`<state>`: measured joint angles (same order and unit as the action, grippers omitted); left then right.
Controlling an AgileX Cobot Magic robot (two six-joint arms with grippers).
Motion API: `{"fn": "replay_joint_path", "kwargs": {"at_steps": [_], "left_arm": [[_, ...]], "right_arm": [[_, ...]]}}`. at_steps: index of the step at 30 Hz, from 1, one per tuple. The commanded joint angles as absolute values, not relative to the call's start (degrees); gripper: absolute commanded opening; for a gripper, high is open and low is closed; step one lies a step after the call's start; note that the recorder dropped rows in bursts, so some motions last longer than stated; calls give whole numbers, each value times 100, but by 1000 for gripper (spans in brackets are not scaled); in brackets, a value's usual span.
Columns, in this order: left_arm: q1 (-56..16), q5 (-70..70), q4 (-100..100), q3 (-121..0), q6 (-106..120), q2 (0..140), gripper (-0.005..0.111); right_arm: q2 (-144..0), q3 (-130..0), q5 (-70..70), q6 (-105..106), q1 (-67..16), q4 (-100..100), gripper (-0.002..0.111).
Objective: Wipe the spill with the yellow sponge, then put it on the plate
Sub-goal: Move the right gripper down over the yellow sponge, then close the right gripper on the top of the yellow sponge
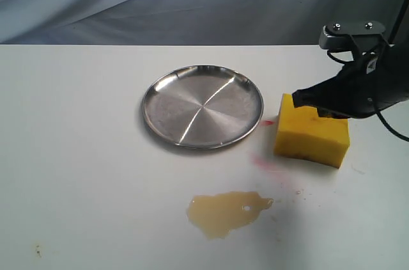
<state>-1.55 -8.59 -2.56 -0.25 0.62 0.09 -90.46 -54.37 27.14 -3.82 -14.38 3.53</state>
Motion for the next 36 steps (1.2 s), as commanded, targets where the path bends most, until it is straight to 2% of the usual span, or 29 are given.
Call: {"fn": "replay_joint_path", "kwargs": {"at_steps": [1, 4, 6, 8, 15, 36], "left_arm": [[-160, -835, -252, 0, 63, 0, 1], [-160, -835, -252, 0, 63, 0, 1], [-160, -835, -252, 0, 63, 0, 1], [-160, -835, -252, 0, 63, 0, 1], [-160, -835, -252, 0, 49, 0, 1], [-160, -835, -252, 0, 49, 0, 1]], "right_arm": [[-9086, -5480, 1971, -747, -1386, 251, 26], [-9086, -5480, 1820, -852, -1238, 226, 51], [-9086, -5468, 1815, -1013, -1153, 80, 63], [-9086, -5403, 1757, -1283, -1069, -161, 69], [-9142, -4882, 1095, -2109, -854, -301, 69], [-10094, -4881, 777, -2152, -854, -229, 69]]}}
